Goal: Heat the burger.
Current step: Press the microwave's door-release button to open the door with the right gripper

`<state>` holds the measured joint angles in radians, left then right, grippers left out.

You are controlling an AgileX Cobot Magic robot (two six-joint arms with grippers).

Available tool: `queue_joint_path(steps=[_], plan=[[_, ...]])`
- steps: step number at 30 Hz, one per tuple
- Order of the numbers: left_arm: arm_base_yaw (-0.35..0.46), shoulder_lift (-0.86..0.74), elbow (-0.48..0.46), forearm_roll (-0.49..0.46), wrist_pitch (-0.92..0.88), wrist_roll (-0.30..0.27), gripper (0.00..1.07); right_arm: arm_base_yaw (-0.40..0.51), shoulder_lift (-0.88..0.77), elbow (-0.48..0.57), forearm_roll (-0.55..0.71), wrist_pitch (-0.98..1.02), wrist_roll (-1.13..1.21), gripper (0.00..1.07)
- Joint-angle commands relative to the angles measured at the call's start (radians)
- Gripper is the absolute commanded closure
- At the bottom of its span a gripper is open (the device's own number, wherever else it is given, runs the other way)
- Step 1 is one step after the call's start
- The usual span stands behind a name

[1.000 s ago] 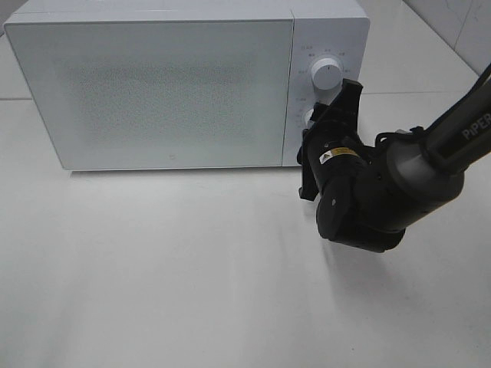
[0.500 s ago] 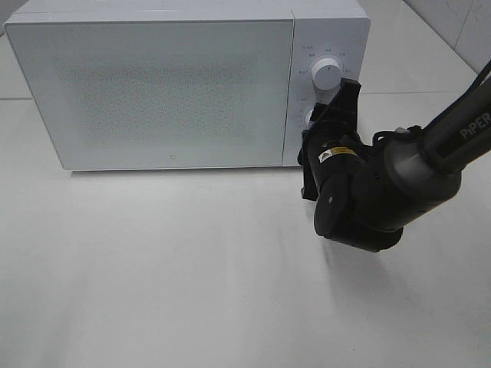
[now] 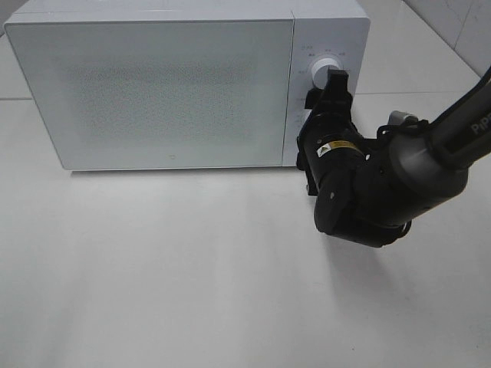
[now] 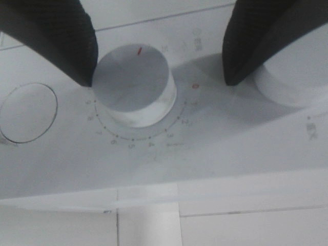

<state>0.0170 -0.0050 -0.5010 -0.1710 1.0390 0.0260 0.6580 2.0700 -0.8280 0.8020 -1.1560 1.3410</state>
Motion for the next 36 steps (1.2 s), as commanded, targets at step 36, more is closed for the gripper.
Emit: queue_joint_path(steps=[36], plan=[[0.000, -0.019, 0.000, -0.009, -0.012, -0.006, 0.06, -0.028, -0.433, -0.036, -0.656, 1.132, -1.068, 0.38]])
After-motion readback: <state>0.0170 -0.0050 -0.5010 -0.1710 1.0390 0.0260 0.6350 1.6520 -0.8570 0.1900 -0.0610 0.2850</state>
